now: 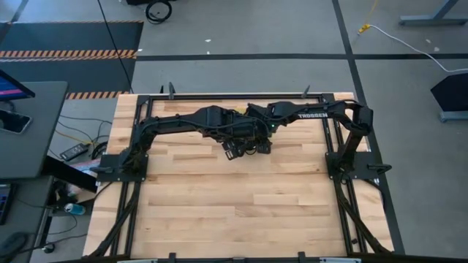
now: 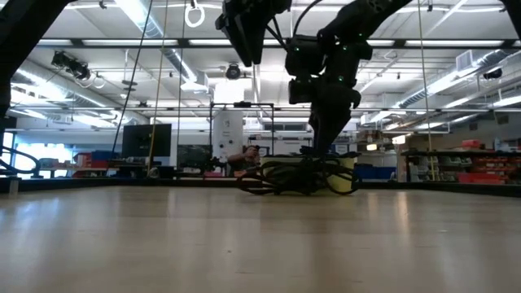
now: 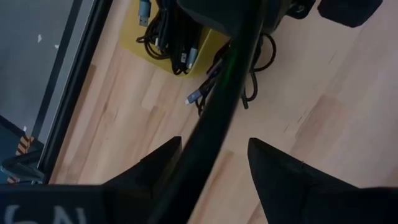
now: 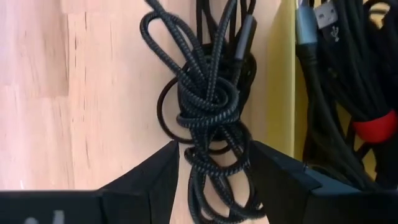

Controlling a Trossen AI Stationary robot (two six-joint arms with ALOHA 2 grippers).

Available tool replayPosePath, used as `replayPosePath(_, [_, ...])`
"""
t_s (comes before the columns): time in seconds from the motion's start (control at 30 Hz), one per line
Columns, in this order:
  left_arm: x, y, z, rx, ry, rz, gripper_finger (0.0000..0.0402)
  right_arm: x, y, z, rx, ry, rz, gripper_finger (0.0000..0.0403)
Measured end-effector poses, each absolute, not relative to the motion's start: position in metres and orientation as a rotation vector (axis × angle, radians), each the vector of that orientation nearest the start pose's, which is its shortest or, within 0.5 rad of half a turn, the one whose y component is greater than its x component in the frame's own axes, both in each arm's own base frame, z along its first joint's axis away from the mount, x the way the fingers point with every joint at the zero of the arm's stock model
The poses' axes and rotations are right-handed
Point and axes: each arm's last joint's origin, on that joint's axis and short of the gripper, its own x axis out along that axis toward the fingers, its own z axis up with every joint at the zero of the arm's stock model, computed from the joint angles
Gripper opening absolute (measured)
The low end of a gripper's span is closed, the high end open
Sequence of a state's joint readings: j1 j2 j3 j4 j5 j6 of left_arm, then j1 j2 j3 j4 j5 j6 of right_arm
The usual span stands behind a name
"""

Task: Pick and place USB-C Cables
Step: Put the black charger cable into the yellow bin

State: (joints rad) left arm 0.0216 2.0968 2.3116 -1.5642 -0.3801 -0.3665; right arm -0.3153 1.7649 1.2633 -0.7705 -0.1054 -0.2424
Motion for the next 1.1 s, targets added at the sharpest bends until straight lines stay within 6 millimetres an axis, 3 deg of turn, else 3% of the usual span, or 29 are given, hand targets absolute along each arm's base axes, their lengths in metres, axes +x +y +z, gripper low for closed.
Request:
replayPosePath(0.5, [0.397, 0.012, 0.354, -0.082, 1.249, 0.535, 0.0184, 0.329, -0.108, 0.199, 0.083, 1.185, -0.011, 0.0202])
replayPosePath(0.8, [0.389, 0.008, 0.366, -0.080, 1.228, 0.510, 0.0178, 0.346, -0.108, 0.242, 0.036, 1.115, -0.015, 0.0203])
replayPosePath(0.97, [0.385, 0.003, 0.370, -0.079, 1.215, 0.493, 0.0178, 0.343, -0.114, 0.263, 0.005, 1.163, -0.056, 0.0203])
replayPosePath(1.1, [0.379, -0.003, 0.379, -0.096, 1.187, 0.488, 0.0178, 0.334, -0.130, 0.267, -0.052, 1.222, -0.144, 0.0203])
